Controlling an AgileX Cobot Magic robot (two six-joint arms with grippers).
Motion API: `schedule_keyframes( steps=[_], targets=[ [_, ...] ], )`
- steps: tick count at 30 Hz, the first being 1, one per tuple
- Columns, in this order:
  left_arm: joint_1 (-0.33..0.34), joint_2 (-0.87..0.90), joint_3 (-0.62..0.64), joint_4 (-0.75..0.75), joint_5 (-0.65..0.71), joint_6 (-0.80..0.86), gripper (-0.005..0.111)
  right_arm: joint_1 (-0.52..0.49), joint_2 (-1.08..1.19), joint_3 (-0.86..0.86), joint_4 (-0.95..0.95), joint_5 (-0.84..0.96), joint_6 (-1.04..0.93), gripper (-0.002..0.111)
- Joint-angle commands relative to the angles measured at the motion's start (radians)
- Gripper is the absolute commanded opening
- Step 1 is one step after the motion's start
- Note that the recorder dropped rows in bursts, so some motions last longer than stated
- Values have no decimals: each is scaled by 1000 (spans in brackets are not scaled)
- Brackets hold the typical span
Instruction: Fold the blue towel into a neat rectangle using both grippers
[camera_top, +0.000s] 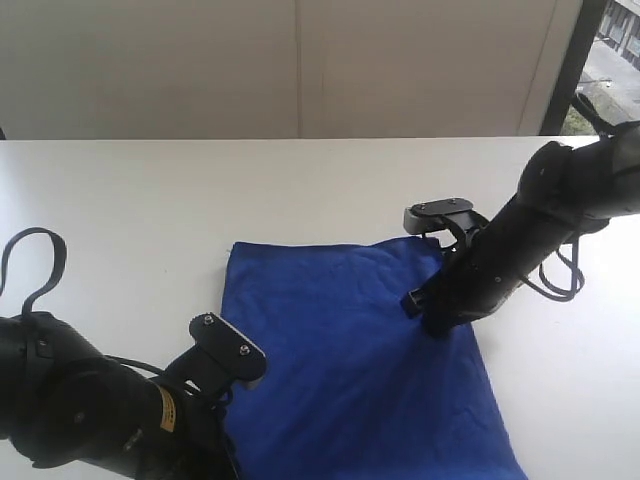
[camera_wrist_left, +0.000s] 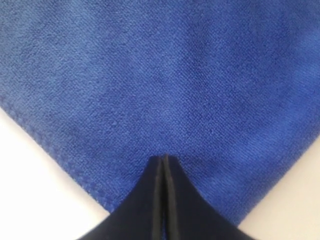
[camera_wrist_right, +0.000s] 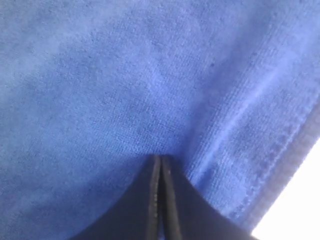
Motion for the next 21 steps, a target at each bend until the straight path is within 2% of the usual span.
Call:
schedule_keyframes(
  steps=[1, 6, 12, 21],
  targets=[
    [-7, 23, 11, -10, 48, -3, 0, -8, 14, 28, -131, -37, 44, 0],
    [-7, 23, 11, -10, 48, 7, 0, -8, -70, 28, -129, -61, 56, 0],
    [-7, 29, 11, -10, 48, 9, 0, -8, -145, 28, -122, 30, 72, 0],
    [-7, 29, 11, -10, 40, 9, 0, -8, -143, 107, -87, 13, 80, 0]
  ],
)
